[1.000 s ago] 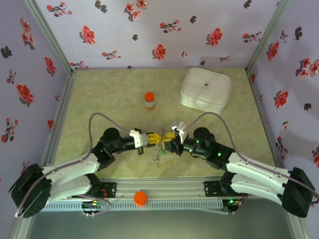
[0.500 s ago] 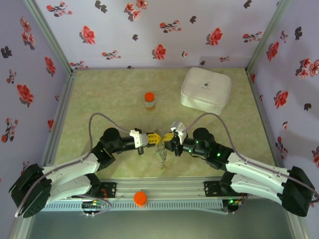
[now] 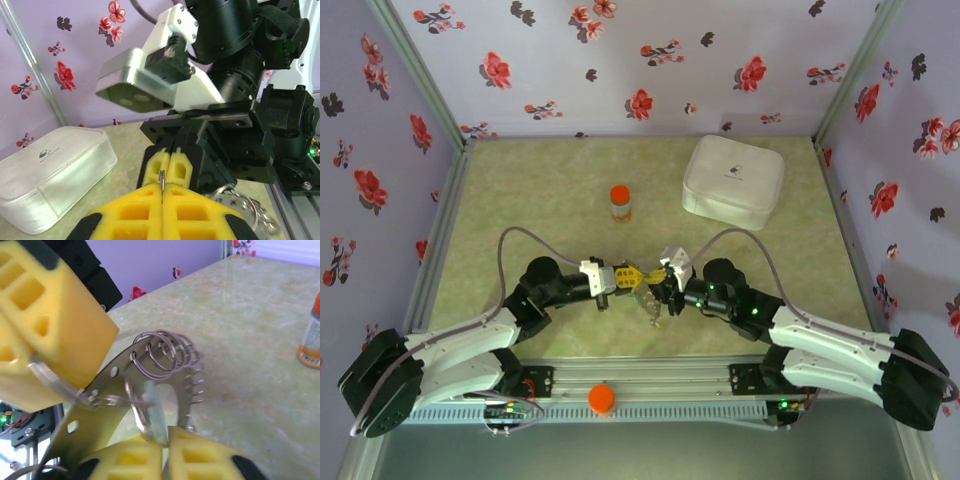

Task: Put the keys on the keyring

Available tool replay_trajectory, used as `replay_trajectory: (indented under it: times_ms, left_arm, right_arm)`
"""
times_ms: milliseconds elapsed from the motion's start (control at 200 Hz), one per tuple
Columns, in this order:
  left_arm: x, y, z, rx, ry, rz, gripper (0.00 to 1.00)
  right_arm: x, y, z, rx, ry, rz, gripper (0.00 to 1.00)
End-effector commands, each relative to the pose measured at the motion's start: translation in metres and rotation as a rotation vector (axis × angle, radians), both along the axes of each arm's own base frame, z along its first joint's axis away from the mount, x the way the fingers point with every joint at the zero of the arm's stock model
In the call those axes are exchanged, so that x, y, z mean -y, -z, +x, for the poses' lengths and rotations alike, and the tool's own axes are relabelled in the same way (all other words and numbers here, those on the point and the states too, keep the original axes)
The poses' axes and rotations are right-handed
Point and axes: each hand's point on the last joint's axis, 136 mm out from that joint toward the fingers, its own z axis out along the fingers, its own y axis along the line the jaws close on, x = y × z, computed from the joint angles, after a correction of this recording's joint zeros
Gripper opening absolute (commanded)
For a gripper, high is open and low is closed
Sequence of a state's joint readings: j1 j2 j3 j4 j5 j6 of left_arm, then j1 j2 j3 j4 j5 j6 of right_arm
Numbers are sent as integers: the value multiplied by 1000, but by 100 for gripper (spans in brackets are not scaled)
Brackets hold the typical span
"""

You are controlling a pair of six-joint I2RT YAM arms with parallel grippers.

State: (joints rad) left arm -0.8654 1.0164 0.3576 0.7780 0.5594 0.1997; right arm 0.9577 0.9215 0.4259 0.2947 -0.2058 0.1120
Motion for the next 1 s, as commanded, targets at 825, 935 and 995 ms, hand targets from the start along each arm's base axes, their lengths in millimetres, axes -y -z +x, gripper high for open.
replay_trajectory:
  times_ms: [825,935,995]
  left_arm:
    - [2,-3,1,76,3,4,0]
    - [2,-3,2,80,-9,5,0]
    - [2,-3,4,81,-16,5,0]
  right_arm:
    - [21,-71,-7,80,41,-36,0]
    - [16,-80,-7,106,45,-36,0]
    - [16,-83,-6,118,51,-43,0]
